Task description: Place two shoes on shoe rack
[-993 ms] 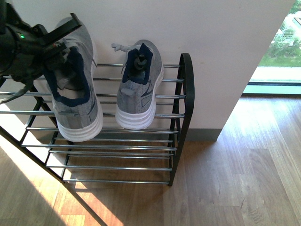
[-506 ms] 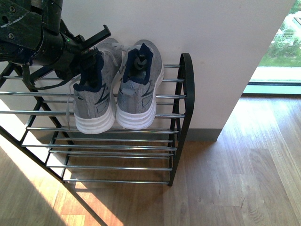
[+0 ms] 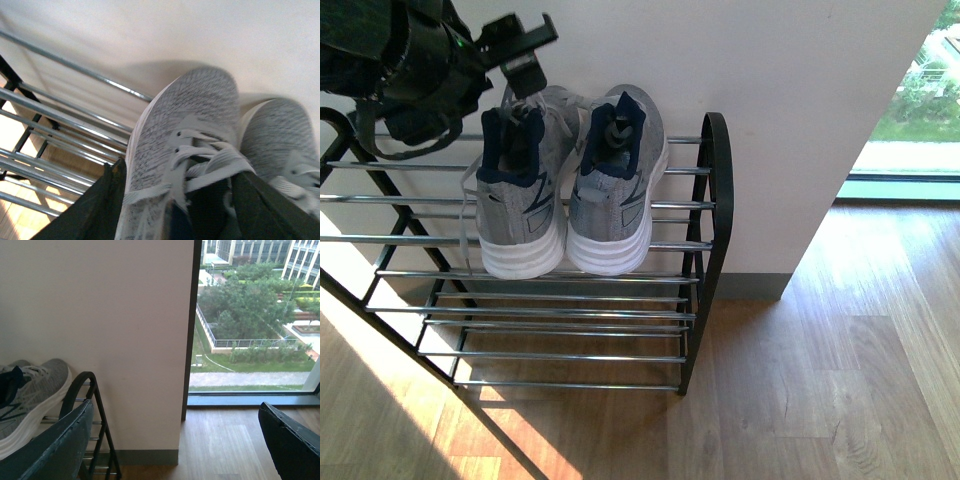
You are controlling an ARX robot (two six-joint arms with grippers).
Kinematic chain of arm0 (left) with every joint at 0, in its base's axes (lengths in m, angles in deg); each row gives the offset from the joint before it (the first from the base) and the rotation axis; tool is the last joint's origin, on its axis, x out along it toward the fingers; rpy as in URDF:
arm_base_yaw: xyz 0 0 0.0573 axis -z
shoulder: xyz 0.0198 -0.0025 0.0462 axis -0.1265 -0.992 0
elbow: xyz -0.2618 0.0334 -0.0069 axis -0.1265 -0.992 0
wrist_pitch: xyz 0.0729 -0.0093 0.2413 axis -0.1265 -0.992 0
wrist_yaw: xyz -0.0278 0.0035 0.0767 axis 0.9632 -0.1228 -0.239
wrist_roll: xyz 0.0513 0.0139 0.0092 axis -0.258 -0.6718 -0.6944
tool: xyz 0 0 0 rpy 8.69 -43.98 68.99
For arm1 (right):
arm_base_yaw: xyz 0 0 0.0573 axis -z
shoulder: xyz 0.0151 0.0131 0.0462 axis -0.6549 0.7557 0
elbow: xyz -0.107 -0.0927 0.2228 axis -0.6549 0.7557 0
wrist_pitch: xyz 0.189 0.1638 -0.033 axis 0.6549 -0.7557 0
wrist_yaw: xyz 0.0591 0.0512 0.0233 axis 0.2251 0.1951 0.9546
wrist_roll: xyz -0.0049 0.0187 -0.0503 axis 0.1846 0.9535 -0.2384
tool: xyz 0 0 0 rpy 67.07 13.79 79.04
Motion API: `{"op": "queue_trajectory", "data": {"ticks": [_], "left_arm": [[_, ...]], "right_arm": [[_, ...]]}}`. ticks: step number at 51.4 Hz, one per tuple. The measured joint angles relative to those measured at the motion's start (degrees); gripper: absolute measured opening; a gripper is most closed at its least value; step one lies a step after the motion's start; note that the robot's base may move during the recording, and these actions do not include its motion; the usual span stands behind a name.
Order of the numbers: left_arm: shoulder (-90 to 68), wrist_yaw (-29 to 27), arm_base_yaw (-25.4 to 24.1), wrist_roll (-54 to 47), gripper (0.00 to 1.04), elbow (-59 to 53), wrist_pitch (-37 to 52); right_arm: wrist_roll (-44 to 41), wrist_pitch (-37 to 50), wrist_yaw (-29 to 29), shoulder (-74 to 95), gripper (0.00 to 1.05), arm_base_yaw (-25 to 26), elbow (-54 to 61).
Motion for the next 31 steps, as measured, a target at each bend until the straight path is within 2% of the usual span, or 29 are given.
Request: {"op": "queue_trajectory", "data": {"ticks": [7, 9, 17, 31], "left_arm": [[11.37, -6.1, 1.62, -0.46, 0.93, -8.96, 4.24], [14.45, -7.76, 1.84, -0.63, 0.97, -11.52, 4.72], [29.03, -14.27, 2.89, 0.68, 0.95, -23.76, 6.43], [54.93, -28.44, 7.02, 1.88, 0.95, -41.86, 2.36]], "right_arm": [[0.0, 0.0, -0.02, 0.0, 0.96, 0.0, 0.0], [0.0, 0.0, 0.0, 0.0, 0.96, 0.0, 0.0], [0.0, 0.0, 0.0, 0.0, 0.96, 0.0, 0.0], [0.0, 0.0, 0.0, 0.0, 0.96, 0.0, 0.0]]}}
